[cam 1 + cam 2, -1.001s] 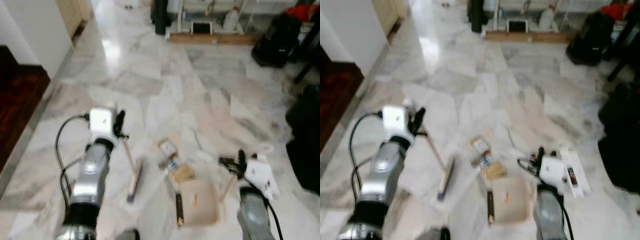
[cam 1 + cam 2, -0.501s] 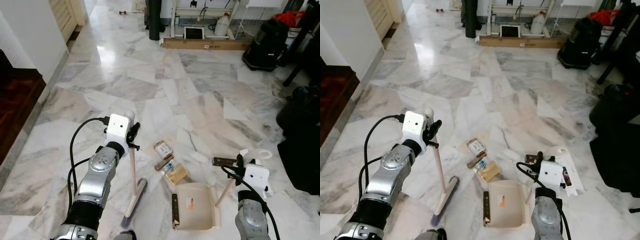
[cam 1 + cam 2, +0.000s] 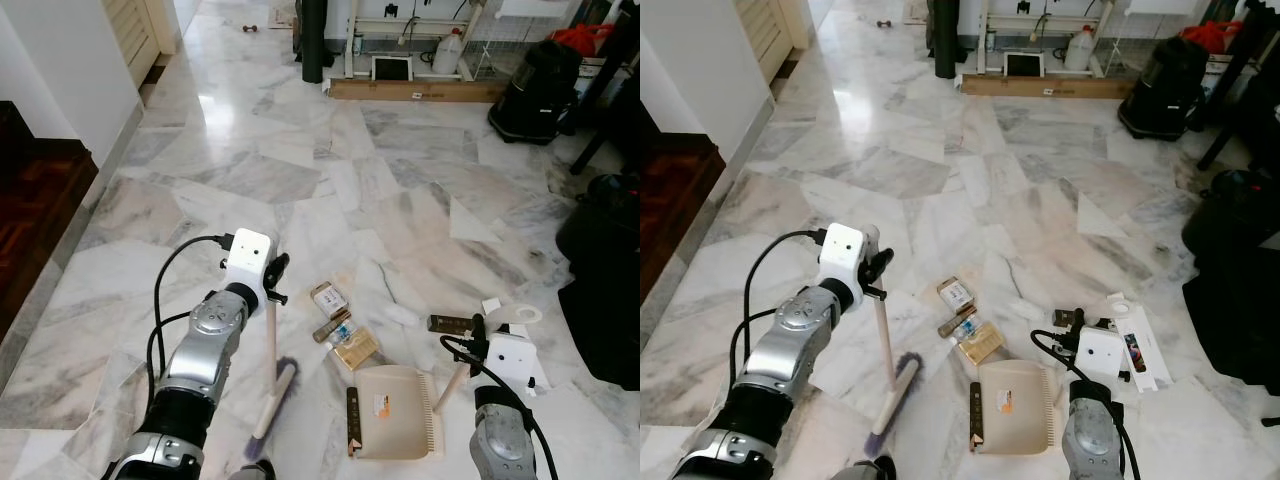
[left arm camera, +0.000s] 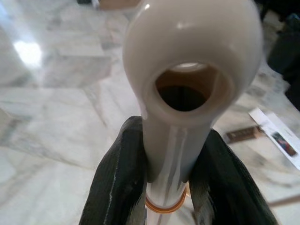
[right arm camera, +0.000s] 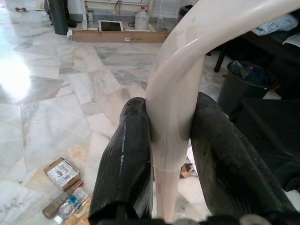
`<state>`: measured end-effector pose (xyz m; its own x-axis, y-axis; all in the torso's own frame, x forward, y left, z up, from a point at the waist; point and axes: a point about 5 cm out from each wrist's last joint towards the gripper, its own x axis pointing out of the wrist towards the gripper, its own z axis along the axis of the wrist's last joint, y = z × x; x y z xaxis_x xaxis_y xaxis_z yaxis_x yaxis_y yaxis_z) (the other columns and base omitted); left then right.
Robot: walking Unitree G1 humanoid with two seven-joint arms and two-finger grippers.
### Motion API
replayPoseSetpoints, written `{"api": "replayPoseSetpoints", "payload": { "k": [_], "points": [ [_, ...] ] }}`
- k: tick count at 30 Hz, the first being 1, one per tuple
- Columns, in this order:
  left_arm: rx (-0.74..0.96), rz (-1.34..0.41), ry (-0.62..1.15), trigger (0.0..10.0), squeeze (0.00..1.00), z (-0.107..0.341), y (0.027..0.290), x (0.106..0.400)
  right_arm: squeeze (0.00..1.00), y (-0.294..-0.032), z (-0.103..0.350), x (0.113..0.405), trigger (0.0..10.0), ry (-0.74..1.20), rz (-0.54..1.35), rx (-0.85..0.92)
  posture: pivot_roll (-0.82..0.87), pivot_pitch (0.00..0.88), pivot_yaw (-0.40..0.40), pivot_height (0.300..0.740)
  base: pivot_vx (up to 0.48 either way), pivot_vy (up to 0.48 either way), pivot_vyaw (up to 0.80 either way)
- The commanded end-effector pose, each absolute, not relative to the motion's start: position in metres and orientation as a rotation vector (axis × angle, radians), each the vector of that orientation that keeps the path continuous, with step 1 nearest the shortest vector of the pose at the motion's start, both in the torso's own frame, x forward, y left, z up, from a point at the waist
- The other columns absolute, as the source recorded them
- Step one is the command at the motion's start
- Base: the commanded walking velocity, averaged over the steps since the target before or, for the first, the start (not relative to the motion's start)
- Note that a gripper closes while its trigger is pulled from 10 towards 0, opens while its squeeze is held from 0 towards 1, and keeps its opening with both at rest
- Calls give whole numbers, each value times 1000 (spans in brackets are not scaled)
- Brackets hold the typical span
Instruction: Sweep floor
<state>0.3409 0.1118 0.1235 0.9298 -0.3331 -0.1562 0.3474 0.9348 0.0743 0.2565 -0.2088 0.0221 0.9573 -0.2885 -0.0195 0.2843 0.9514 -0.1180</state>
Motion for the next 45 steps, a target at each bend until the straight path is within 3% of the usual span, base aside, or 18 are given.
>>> {"api": "replayPoseSetpoints", "payload": {
  "k": [1, 3, 10, 32, 39, 45],
  "points": [
    [67, -378, 223, 10000, 0, 111, 107, 338, 0, -209, 11, 248, 10000, 98, -290, -122, 66, 155, -9, 740, 0, 0, 0],
    [-32, -400, 260, 10000, 0, 110, 100, 337, 0, -210, 12, 248, 10000, 95, -293, -125, 62, 156, -9, 740, 0, 0, 0],
    [-59, -411, 272, 10000, 0, 111, 97, 342, 0, -210, 12, 248, 10000, 90, -295, -123, 59, 157, -8, 740, 0, 0, 0],
    [-446, -401, 200, 10000, 0, 145, 94, 362, 0, -209, 15, 251, 10000, 80, -289, -120, 57, 155, -16, 740, 0, 0, 0],
    [-444, -393, 155, 10000, 0, 155, 99, 364, 0, -209, 15, 252, 10000, 80, -289, -119, 63, 152, -16, 740, 0, 0, 0],
    [-387, -345, 10, 10000, 0, 181, 117, 366, 0, -209, 15, 252, 10000, 81, -288, -119, 70, 148, -18, 740, 0, 0, 0]
  ]
}}
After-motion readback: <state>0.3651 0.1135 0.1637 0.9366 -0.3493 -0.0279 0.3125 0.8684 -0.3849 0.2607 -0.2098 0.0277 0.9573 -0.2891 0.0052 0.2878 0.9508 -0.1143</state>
